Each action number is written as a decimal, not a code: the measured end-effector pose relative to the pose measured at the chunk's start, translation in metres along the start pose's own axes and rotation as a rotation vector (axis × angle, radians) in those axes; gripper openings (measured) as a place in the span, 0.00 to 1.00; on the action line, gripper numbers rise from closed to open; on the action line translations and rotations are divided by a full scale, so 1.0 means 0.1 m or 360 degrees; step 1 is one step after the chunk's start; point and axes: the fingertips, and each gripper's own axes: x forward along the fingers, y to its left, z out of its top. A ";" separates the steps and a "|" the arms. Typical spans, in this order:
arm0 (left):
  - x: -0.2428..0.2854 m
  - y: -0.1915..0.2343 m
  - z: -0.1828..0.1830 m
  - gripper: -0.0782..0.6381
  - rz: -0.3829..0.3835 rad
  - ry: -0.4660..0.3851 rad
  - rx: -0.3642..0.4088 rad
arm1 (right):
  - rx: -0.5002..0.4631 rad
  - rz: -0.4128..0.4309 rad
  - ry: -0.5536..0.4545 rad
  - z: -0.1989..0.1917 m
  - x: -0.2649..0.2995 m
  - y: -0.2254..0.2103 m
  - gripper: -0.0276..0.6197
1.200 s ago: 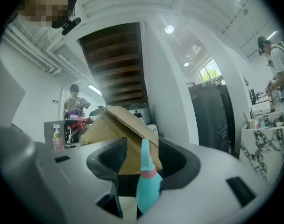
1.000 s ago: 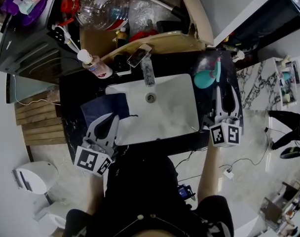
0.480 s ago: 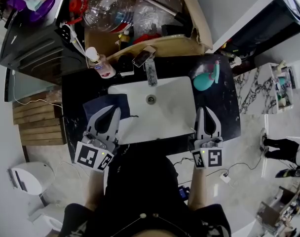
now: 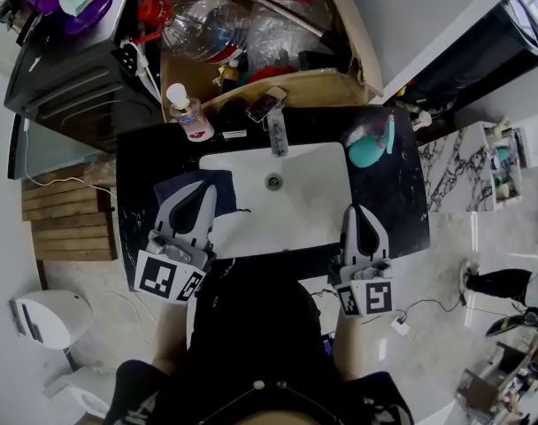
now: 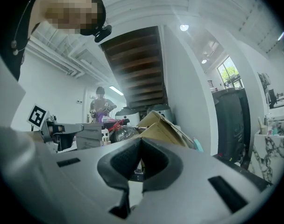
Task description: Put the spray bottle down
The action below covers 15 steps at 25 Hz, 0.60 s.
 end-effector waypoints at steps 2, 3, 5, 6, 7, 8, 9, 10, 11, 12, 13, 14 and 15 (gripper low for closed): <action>0.00 0.00 0.02 0.12 0.0004 -0.0016 -0.0005 | -0.0006 0.0010 -0.0005 0.03 -0.01 0.04 0.05; 0.00 -0.01 0.03 0.12 0.0004 -0.0023 -0.0004 | -0.0010 0.0014 -0.0008 0.04 -0.01 0.06 0.05; 0.00 -0.01 0.05 0.12 0.0000 -0.0034 -0.0002 | -0.0018 0.0020 -0.0014 0.06 -0.01 0.09 0.05; 0.00 -0.01 0.06 0.12 -0.0001 -0.0039 -0.0003 | -0.0020 0.0023 -0.0017 0.07 0.00 0.09 0.05; 0.00 -0.01 0.07 0.12 -0.0002 -0.0043 -0.0004 | -0.0022 0.0027 -0.0022 0.08 0.00 0.10 0.05; 0.00 -0.01 0.08 0.12 -0.0003 -0.0046 -0.0005 | -0.0024 0.0032 -0.0026 0.09 0.01 0.11 0.05; 0.00 -0.01 0.09 0.12 -0.0004 -0.0048 -0.0004 | -0.0027 0.0036 -0.0029 0.10 0.01 0.13 0.05; 0.00 -0.01 0.09 0.12 -0.0007 -0.0048 -0.0001 | -0.0028 0.0039 -0.0032 0.11 0.02 0.14 0.05; 0.00 -0.01 0.10 0.12 -0.0011 -0.0047 0.0001 | -0.0027 0.0043 -0.0034 0.11 0.02 0.15 0.05; 0.00 -0.01 0.10 0.12 -0.0014 -0.0045 0.0004 | -0.0026 0.0046 -0.0034 0.11 0.02 0.16 0.05; 0.00 -0.01 0.09 0.12 -0.0017 -0.0043 0.0006 | -0.0026 0.0049 -0.0033 0.11 0.02 0.17 0.05; -0.01 -0.01 0.09 0.12 -0.0020 -0.0041 0.0008 | -0.0027 0.0052 -0.0031 0.11 0.02 0.18 0.05; -0.01 -0.01 0.09 0.12 -0.0021 -0.0040 0.0009 | -0.0028 0.0055 -0.0029 0.11 0.02 0.19 0.05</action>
